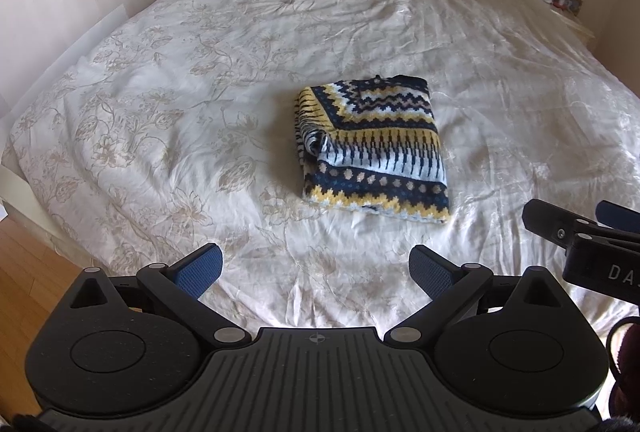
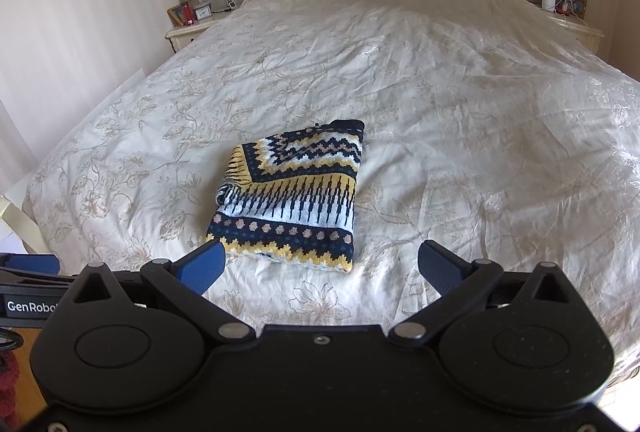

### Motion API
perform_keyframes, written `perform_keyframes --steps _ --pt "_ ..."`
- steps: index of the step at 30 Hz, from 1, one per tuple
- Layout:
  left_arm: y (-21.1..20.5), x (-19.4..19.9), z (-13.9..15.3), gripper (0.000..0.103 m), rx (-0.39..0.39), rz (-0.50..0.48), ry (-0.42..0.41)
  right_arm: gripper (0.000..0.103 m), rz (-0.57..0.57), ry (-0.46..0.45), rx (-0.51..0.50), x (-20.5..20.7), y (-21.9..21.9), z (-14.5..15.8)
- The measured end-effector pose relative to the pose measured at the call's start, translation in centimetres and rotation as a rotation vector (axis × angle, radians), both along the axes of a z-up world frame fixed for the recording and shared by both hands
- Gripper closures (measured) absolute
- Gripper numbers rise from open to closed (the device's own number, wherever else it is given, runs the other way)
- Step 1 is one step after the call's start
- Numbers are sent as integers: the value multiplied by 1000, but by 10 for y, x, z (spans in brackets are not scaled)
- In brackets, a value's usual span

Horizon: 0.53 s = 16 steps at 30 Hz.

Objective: Fold small clothes

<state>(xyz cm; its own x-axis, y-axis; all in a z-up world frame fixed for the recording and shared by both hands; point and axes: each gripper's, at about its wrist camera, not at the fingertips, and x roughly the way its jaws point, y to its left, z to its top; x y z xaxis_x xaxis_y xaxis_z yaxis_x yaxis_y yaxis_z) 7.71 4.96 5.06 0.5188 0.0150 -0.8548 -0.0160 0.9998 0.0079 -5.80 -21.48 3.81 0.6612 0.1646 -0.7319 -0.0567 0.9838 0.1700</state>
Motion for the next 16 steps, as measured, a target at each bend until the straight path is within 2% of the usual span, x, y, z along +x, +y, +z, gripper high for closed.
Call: perform_keyframes --steps 16 --pt "-1 -1 -1 2 0 -1 0 1 3 1 1 0 -2 0"
